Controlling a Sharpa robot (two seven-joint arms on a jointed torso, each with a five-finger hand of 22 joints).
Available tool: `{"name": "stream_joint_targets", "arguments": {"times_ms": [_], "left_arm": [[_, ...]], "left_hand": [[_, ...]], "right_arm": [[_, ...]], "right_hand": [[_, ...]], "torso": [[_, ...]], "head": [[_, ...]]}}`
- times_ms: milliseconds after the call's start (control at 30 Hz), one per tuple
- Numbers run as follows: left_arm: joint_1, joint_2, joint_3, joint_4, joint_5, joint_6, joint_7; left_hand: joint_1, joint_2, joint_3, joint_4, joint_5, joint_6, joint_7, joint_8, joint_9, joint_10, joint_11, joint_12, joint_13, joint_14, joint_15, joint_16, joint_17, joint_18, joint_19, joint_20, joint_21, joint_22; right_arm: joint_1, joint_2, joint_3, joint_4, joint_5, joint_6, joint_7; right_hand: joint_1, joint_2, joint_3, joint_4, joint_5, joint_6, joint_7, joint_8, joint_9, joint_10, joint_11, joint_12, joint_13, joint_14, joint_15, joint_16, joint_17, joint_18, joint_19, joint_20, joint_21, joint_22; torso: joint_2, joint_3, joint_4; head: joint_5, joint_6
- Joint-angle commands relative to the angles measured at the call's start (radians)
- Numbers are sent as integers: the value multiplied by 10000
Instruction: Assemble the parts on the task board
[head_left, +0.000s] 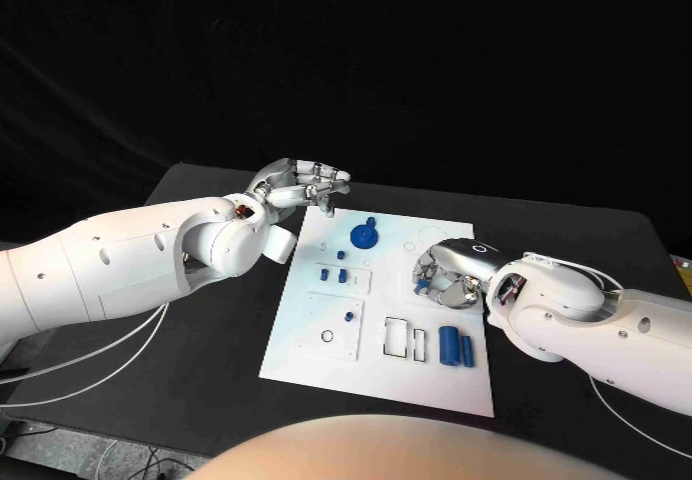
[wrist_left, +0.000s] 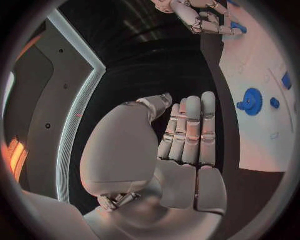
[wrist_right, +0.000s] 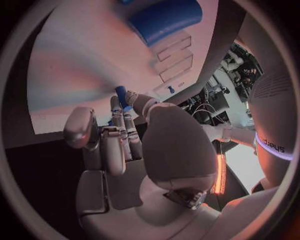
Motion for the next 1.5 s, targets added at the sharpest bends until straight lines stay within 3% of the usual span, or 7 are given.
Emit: {"name": "stream_joint_targets", "arguments": {"times_ms": [33,467,667,967,1167,1333,1500], "left_arm": [[8,22,6,8,6,131,39],[6,70,6,-57,6,145,44],[3,115,5,-98,6,169,46],[1,238,2,-172,7,212,55],[0,316,1,-225,8,242,65],[0,371,0,-259,8,262,63],[1,386,0,-263,8,264,60]], "left_hand": [[-40,58,-10,28,-2,-52,7,44,-11,-74,5,61,15,-98,-1,-41,-17,140,30,34,-51,-13],[-40,58,-10,28,-2,-52,7,44,-11,-74,5,61,15,-98,-1,-41,-17,140,30,34,-51,-13],[-40,58,-10,28,-2,-52,7,44,-11,-74,5,61,15,-98,-1,-41,-17,140,30,34,-51,-13],[-38,71,-8,35,-3,-62,7,64,-14,-95,4,95,21,-98,-1,-42,-19,141,33,35,-58,-18],[-38,71,-8,35,-3,-62,7,64,-14,-95,4,95,21,-98,-1,-42,-19,141,33,35,-58,-18],[-33,77,-6,35,-3,-64,5,73,-14,-101,3,110,24,-99,-2,-42,-21,141,34,35,-60,-19],[-33,77,-6,35,-3,-64,5,73,-14,-101,3,110,24,-99,-2,-42,-21,141,34,35,-60,-19]], "right_arm": [[-20,-48,-4,135,-123,-681,93],[278,-560,139,1124,156,-1271,178],[318,-340,160,1612,187,-1412,285],[-129,848,125,1755,-87,-1487,539],[-570,1530,108,1561,-213,-1358,677],[-814,1969,77,1256,-287,-1143,777],[-945,2162,51,998,-541,-835,777]], "right_hand": [[160,181,49,-17,-16,152,-104,58,204,470,-392,47,142,697,-99,40,939,-133,4,-49,34,21],[160,147,54,-60,-22,170,-117,90,240,501,-408,41,159,698,-116,41,938,-138,14,-66,55,47],[175,124,74,-105,15,156,-113,97,260,491,-408,16,165,702,-122,47,952,-145,26,-78,82,78],[181,121,114,-147,103,127,-99,98,283,481,-398,-16,174,699,-121,42,936,-136,3,-87,38,48],[167,112,119,-153,127,113,-90,96,290,474,-390,-28,176,693,-118,32,906,-124,-27,-88,-20,1],[157,106,118,-155,133,106,-87,95,294,468,-387,-36,177,693,-115,32,907,-124,-28,-87,-20,3],[152,100,120,-161,139,98,-84,93,297,460,-384,-44,178,690,-113,27,893,-125,-29,-87,-19,6]], "torso": [[-5,0,-4],[-27,-11,-18],[-13,1,-22],[-17,-4,12],[8,-16,7],[-2,-10,32],[9,-10,3]], "head": [[-7,4],[5,27],[54,49],[131,60],[289,143],[364,70],[449,8]]}}
